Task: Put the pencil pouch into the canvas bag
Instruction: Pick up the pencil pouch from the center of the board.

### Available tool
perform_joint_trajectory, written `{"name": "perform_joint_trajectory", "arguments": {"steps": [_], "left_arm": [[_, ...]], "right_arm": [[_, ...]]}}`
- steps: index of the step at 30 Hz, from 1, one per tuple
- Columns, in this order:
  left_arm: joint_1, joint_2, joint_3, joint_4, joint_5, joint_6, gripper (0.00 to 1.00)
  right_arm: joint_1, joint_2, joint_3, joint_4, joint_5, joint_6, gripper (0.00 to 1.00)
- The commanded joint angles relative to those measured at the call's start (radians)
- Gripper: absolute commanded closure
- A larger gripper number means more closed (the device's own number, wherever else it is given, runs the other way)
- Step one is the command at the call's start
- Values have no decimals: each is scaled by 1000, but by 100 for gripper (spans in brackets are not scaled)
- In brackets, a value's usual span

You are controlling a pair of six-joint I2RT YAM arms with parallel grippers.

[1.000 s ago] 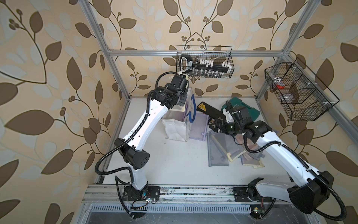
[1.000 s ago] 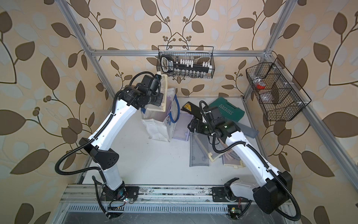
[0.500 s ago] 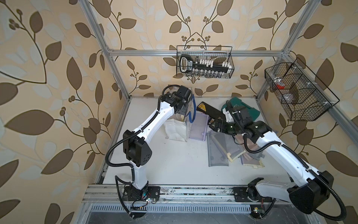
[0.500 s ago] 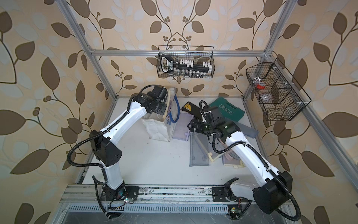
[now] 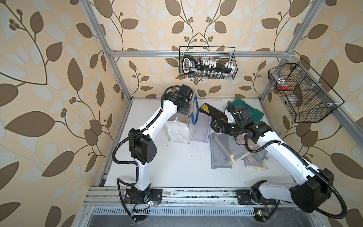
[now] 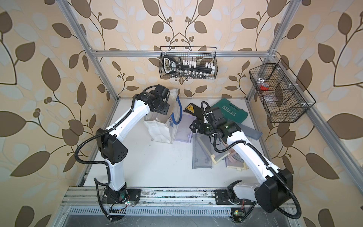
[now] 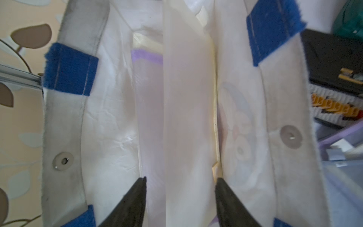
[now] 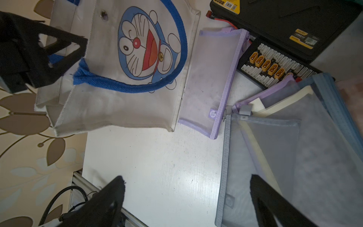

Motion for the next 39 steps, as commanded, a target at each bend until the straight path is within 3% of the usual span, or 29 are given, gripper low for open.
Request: {"name": "perform_joint_trajectory", "arguments": {"steps": [1, 4, 11, 17, 22, 33, 39], "left_arm": [[0, -108, 37, -74, 22, -32, 28], [-2, -198, -4, -93, 43, -54, 17], [-50, -484, -335, -20, 201, -169, 2], [-109, -701, -612, 103, 384, -278, 1], [-153, -793, -763, 153, 444, -346, 1], [-161, -856, -804, 173, 504, -412, 1], [-162, -850, -772, 180, 530, -447, 1]], "right_arm": [[-11, 41, -9, 40, -17, -25, 3], [-23, 103, 2, 72, -30, -43, 5], [-44, 294, 8, 166, -96, -53, 12], [-48, 436, 39, 232, -132, -54, 15], [-59, 528, 95, 246, -133, -82, 18], [-106, 661, 130, 328, -185, -100, 25], [-109, 772, 193, 351, -250, -110, 36]]}}
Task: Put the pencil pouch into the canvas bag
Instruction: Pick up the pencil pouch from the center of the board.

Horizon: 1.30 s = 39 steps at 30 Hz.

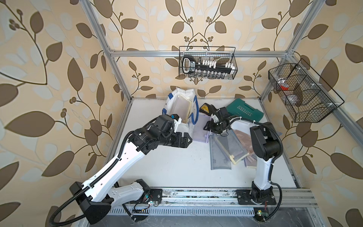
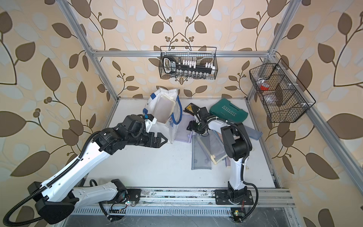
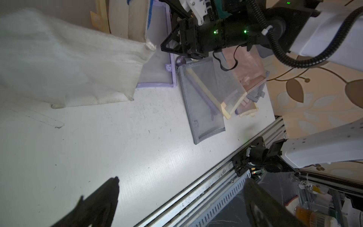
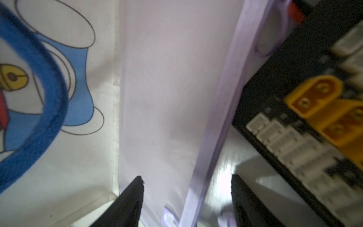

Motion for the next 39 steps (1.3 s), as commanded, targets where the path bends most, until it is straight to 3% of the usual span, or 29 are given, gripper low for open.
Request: {"name": "perform_joint_trajectory", "arguments": {"steps": [1, 11, 14, 32, 39], "left_arm": [[-7, -10, 45, 26, 36, -37, 1], [-7, -29, 44, 16, 20, -68, 2], [-7, -27, 52, 2, 6, -60, 2], [-5, 80, 161, 12, 34, -14, 1], [14, 143, 184, 94, 125, -24, 1]], "right_arm": [[0, 57, 38, 25, -59, -9, 40], [-1, 46, 20, 74, -81, 0, 90], [1, -13, 4, 71, -74, -15, 99], [2, -598, -152, -190, 29, -60, 100], [52, -757, -95, -316, 22, -82, 100]]}}
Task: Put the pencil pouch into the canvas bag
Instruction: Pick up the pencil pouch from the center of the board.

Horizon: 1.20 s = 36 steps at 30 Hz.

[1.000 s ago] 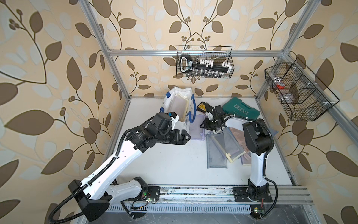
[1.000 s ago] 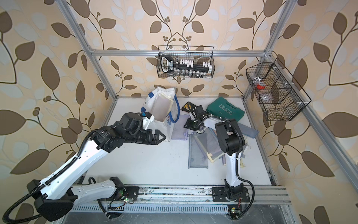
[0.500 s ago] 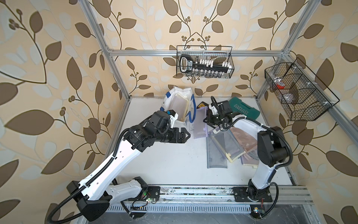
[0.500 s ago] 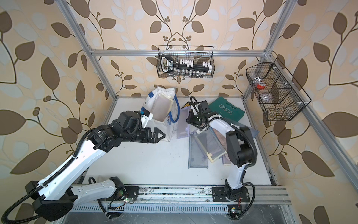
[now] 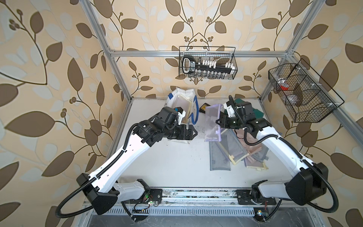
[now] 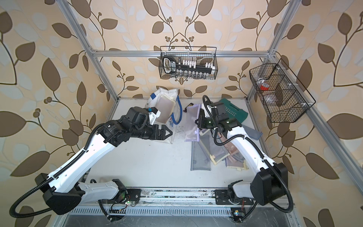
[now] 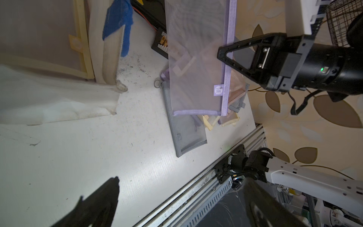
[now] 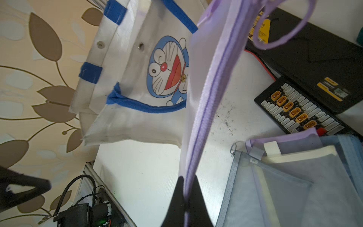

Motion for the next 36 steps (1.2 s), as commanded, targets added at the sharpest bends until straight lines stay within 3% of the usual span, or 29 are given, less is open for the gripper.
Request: {"name": "perform_joint_trajectory", "arguments": {"steps": [1, 11, 19, 29, 36], "left_arm": [[17, 21, 31, 79, 81, 4, 1], [43, 65, 27, 212, 173, -76, 1], [56, -8, -75, 318, 182, -153, 2], [66, -85, -151, 416, 195, -204, 29], [69, -132, -188, 476, 221, -205, 34]], "right_arm": [[50, -56, 61, -103, 10, -35, 100], [234, -116, 138, -16, -98, 41, 100], [262, -123, 119, 92, -173, 111, 100], [261, -128, 104, 133, -210, 140, 100], [262, -131, 106, 131, -222, 144, 100]]}}
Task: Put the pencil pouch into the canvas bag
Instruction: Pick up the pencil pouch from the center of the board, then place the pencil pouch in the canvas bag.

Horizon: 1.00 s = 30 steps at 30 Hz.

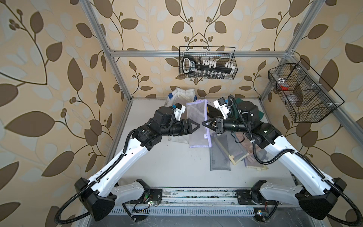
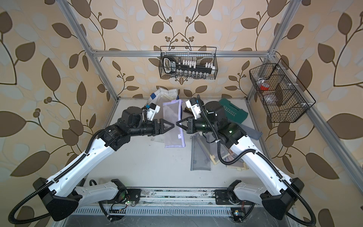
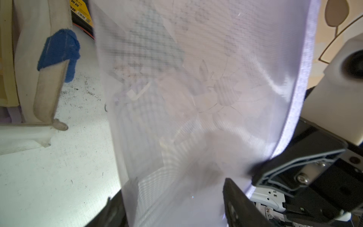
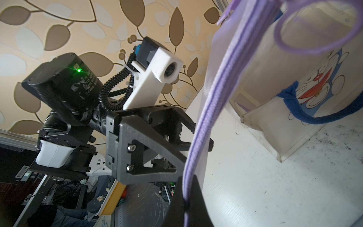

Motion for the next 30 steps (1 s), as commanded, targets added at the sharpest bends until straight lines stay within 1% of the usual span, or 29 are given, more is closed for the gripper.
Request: {"name": "perform_joint_trajectory", "arguments": {"steps": [1, 6, 12, 14, 18, 20, 23, 25, 26, 30], "left_arm": [[14, -46, -15, 92, 44, -2, 39], [14, -78, -37, 124, 34, -13, 61], [20, -84, -27, 81, 10, 9, 90], [22, -86, -7, 36, -20, 31, 100], [27, -58, 102, -164, -126, 124, 100], [29, -40, 167, -267, -193, 181, 100], [37, -13, 262, -376, -279, 254, 100], [41, 8, 318, -424, -323, 296, 100], [44, 20, 349, -443, -343, 316, 100], [54, 80, 458, -499, -414, 385, 100]], "right_arm": [[4, -18, -6, 18, -31, 7, 100], [5, -15, -9, 30, -47, 13, 100], [5, -4, -8, 22, -16, 16, 100], [3, -2, -5, 2, 19, 15, 87], [-13, 8, -2, -50, 104, 28, 54], [-29, 15, 9, -78, 138, 37, 36], [-66, 24, 33, -131, 183, 35, 14], [-92, 27, 43, -163, 204, 30, 4], [-105, 24, 44, -178, 214, 27, 0], [-136, 20, 41, -229, 248, 11, 0]]}}
